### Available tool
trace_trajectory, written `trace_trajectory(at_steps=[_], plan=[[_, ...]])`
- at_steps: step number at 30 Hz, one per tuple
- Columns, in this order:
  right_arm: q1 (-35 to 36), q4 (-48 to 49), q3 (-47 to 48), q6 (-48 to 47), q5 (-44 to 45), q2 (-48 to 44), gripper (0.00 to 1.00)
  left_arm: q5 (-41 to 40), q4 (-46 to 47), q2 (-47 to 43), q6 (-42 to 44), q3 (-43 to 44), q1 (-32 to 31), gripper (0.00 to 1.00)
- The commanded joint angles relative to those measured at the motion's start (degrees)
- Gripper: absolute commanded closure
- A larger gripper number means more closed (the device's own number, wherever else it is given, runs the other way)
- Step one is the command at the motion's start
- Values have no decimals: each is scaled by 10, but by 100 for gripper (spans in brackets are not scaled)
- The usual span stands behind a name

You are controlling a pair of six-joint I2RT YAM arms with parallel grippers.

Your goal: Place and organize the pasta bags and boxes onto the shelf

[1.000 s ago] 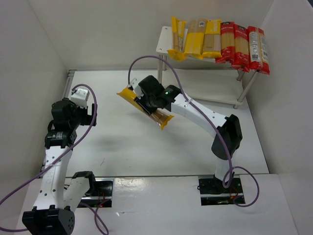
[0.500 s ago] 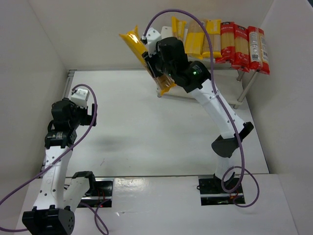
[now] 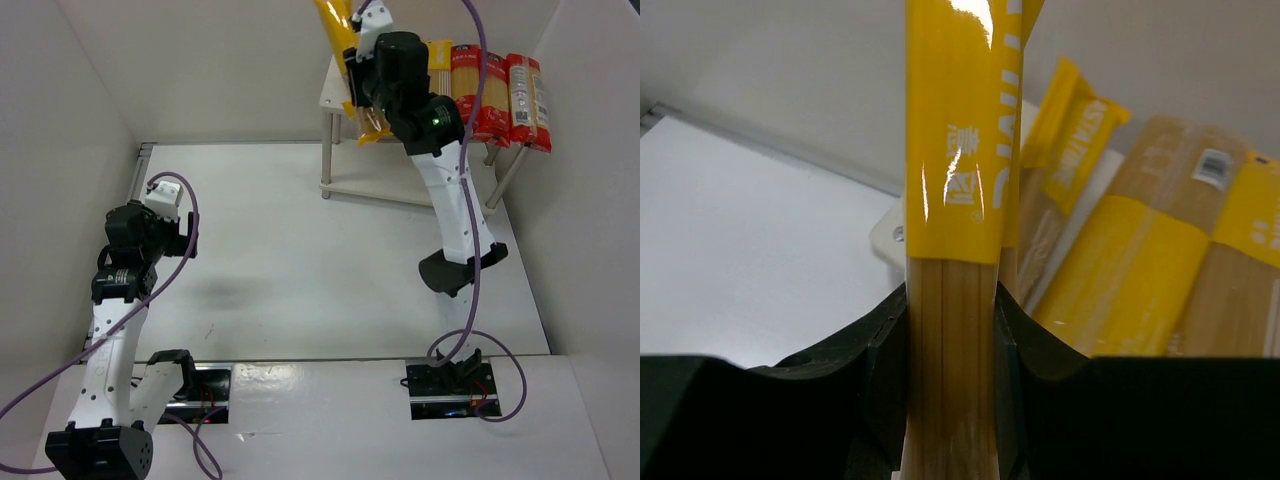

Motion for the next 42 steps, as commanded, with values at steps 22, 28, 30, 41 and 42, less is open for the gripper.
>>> trace_trajectory(at_steps=[22,28,30,41,42], plan=[[-135,140,196,83,11,145,100,39,1,-2,21,-6,30,0],[-135,152,196,105,24,171,100,39,1,8,21,-6,30,0],[-135,146,196,115,31,176,100,39,1,8,21,-6,30,0],[-98,125,196,170,154,187,100,39,1,8,21,-6,30,0],[-93,125,196,177,163,187,100,39,1,8,21,-6,30,0]])
